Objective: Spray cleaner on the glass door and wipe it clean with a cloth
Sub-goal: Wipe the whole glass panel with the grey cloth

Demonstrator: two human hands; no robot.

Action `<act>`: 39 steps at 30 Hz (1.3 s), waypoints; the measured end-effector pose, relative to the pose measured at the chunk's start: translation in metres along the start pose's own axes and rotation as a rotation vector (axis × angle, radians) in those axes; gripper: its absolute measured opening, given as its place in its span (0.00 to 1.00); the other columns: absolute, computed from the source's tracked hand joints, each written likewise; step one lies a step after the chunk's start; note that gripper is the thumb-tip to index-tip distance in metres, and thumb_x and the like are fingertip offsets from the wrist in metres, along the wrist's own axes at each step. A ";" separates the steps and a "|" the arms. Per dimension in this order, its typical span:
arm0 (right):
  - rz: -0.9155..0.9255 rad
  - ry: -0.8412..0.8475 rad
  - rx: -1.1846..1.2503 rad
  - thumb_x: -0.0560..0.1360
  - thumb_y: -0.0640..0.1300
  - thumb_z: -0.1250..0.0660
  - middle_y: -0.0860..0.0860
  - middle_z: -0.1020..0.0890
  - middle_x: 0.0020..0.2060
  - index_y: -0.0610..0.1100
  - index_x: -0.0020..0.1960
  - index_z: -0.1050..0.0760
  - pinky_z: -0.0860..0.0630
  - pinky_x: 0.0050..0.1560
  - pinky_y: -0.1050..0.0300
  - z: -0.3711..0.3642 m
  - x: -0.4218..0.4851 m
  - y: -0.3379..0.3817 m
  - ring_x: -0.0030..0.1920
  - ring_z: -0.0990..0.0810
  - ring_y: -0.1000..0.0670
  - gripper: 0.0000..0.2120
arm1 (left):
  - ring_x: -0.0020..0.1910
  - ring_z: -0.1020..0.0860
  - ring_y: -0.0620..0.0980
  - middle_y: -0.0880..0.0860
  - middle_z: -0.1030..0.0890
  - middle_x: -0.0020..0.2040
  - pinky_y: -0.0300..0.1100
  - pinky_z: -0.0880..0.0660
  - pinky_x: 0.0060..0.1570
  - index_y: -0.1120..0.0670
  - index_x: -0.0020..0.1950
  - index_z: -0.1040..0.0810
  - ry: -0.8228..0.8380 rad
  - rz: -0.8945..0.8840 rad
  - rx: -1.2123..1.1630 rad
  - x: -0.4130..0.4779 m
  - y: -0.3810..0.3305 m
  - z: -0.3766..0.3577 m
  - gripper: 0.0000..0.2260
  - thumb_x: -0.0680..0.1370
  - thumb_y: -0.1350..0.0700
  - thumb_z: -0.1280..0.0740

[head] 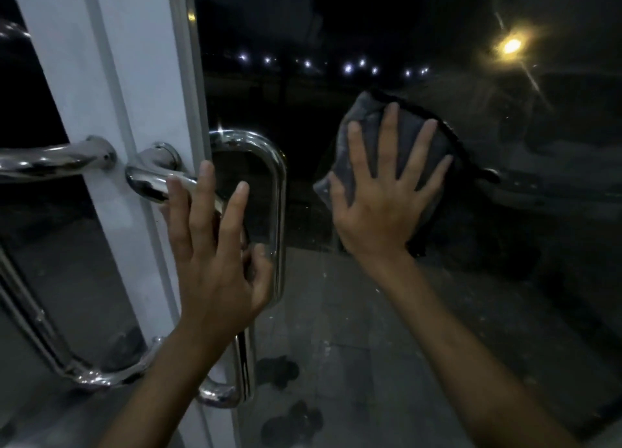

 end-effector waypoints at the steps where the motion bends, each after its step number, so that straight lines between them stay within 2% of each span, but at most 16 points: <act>1: 0.046 0.015 -0.003 0.78 0.60 0.42 0.46 0.38 0.76 0.54 0.76 0.39 0.52 0.70 0.28 -0.006 -0.006 0.017 0.74 0.45 0.33 0.28 | 0.77 0.59 0.54 0.65 0.44 0.72 0.61 0.53 0.73 0.59 0.71 0.38 0.001 -0.004 -0.014 0.001 0.001 -0.001 0.31 0.69 0.63 0.33; 3: 0.216 0.052 0.020 0.79 0.60 0.42 0.49 0.40 0.76 0.55 0.76 0.38 0.51 0.71 0.31 -0.021 -0.037 0.046 0.75 0.46 0.35 0.27 | 0.77 0.59 0.53 0.65 0.44 0.72 0.61 0.53 0.73 0.59 0.71 0.38 0.007 -0.016 -0.030 0.001 0.002 -0.001 0.31 0.69 0.63 0.34; 7: 0.421 0.134 0.078 0.80 0.56 0.42 0.50 0.41 0.76 0.55 0.77 0.42 0.37 0.67 0.36 -0.033 -0.090 0.042 0.78 0.54 0.41 0.26 | 0.77 0.59 0.54 0.64 0.44 0.73 0.64 0.52 0.72 0.59 0.71 0.39 0.010 -0.040 -0.057 -0.002 0.003 -0.001 0.32 0.68 0.63 0.33; 10: 0.317 0.084 -0.017 0.78 0.58 0.42 0.49 0.40 0.76 0.56 0.77 0.42 0.49 0.70 0.33 -0.021 -0.066 0.024 0.77 0.49 0.38 0.28 | 0.77 0.59 0.54 0.59 0.44 0.74 0.63 0.53 0.72 0.60 0.71 0.39 -0.013 -0.024 -0.095 -0.002 0.003 -0.002 0.31 0.69 0.62 0.34; 13: 0.120 -0.016 -0.016 0.79 0.59 0.42 0.46 0.36 0.75 0.54 0.75 0.37 0.50 0.70 0.29 -0.009 -0.015 0.033 0.74 0.42 0.34 0.26 | 0.77 0.60 0.54 0.64 0.45 0.73 0.62 0.54 0.73 0.61 0.71 0.40 -0.023 0.008 -0.130 -0.004 0.003 -0.002 0.30 0.70 0.60 0.35; 15: 0.077 -0.043 -0.008 0.80 0.60 0.43 0.46 0.33 0.74 0.53 0.74 0.35 0.50 0.70 0.29 -0.008 0.003 0.056 0.73 0.40 0.34 0.25 | 0.77 0.60 0.54 0.65 0.46 0.73 0.60 0.55 0.74 0.61 0.72 0.42 -0.024 0.013 -0.137 -0.005 0.004 -0.003 0.32 0.70 0.61 0.35; 19: 0.380 0.073 0.049 0.79 0.61 0.43 0.49 0.36 0.75 0.53 0.75 0.39 0.51 0.71 0.32 -0.032 -0.045 0.092 0.75 0.45 0.37 0.27 | 0.77 0.60 0.55 0.53 0.59 0.78 0.57 0.57 0.74 0.59 0.75 0.47 -0.004 -0.029 -0.129 -0.012 0.006 -0.006 0.34 0.71 0.60 0.37; 22: 0.664 0.123 0.010 0.80 0.61 0.45 0.52 0.36 0.74 0.55 0.74 0.36 0.39 0.63 0.38 -0.035 -0.089 0.087 0.75 0.41 0.41 0.24 | 0.77 0.60 0.56 0.51 0.61 0.78 0.58 0.55 0.74 0.58 0.75 0.48 -0.021 -0.033 -0.155 -0.015 0.006 -0.004 0.33 0.73 0.59 0.38; 24: 0.766 0.104 -0.027 0.78 0.61 0.42 0.51 0.34 0.74 0.55 0.73 0.33 0.35 0.58 0.40 -0.030 -0.080 0.080 0.74 0.39 0.43 0.25 | 0.77 0.60 0.56 0.51 0.61 0.78 0.57 0.55 0.74 0.59 0.75 0.47 -0.044 -0.014 -0.176 -0.016 0.005 -0.004 0.32 0.73 0.60 0.38; 26: 0.718 0.074 -0.002 0.77 0.59 0.40 0.49 0.34 0.74 0.53 0.72 0.33 0.34 0.57 0.40 -0.020 -0.044 0.076 0.74 0.40 0.40 0.25 | 0.77 0.60 0.57 0.52 0.61 0.78 0.56 0.55 0.74 0.57 0.77 0.51 -0.057 -0.010 -0.177 -0.016 0.002 -0.005 0.36 0.73 0.62 0.38; 28: 0.559 0.042 0.024 0.78 0.59 0.41 0.47 0.35 0.75 0.53 0.74 0.34 0.41 0.66 0.35 -0.010 -0.002 0.076 0.74 0.41 0.37 0.26 | 0.77 0.60 0.58 0.52 0.62 0.78 0.57 0.55 0.74 0.56 0.78 0.54 -0.063 -0.003 -0.174 -0.018 0.002 -0.006 0.38 0.72 0.65 0.38; 30: 0.386 0.008 0.018 0.78 0.60 0.41 0.47 0.34 0.75 0.53 0.75 0.35 0.49 0.70 0.31 -0.007 0.021 0.078 0.74 0.40 0.35 0.27 | 0.77 0.60 0.57 0.52 0.62 0.78 0.57 0.55 0.74 0.60 0.76 0.48 -0.063 0.010 -0.177 -0.020 0.002 -0.006 0.36 0.71 0.68 0.37; 32: 0.291 0.004 0.037 0.77 0.60 0.40 0.46 0.34 0.74 0.52 0.74 0.35 0.51 0.71 0.30 -0.011 0.017 0.086 0.74 0.42 0.35 0.27 | 0.77 0.59 0.56 0.51 0.62 0.78 0.56 0.54 0.74 0.62 0.74 0.45 -0.073 0.013 -0.171 -0.021 0.001 -0.006 0.33 0.70 0.70 0.37; 34: 0.349 0.038 0.073 0.77 0.59 0.40 0.46 0.34 0.75 0.52 0.74 0.34 0.46 0.69 0.29 -0.021 -0.016 0.102 0.74 0.43 0.36 0.27 | 0.77 0.59 0.56 0.51 0.62 0.78 0.56 0.54 0.74 0.61 0.74 0.46 -0.084 0.013 -0.161 -0.022 0.001 -0.005 0.34 0.70 0.70 0.37; 37: 0.668 0.177 0.070 0.76 0.56 0.36 0.49 0.39 0.76 0.51 0.74 0.39 0.28 0.54 0.35 -0.041 -0.100 0.106 0.74 0.40 0.39 0.30 | 0.77 0.58 0.55 0.51 0.62 0.78 0.56 0.53 0.75 0.57 0.78 0.52 -0.084 -0.006 -0.160 -0.027 -0.001 -0.005 0.39 0.71 0.70 0.37; 39: 0.755 0.183 0.049 0.79 0.55 0.39 0.51 0.38 0.76 0.51 0.74 0.37 0.27 0.52 0.42 -0.042 -0.129 0.075 0.74 0.38 0.39 0.25 | 0.77 0.57 0.55 0.50 0.61 0.78 0.57 0.52 0.75 0.56 0.78 0.56 -0.074 -0.019 -0.173 -0.033 0.000 -0.006 0.42 0.71 0.70 0.36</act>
Point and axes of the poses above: each hand's wrist, its own x-axis towards the middle knuckle, its own z-axis out of the back of the hand, y = z × x, the point moved 9 cm from there along x, towards the middle knuckle
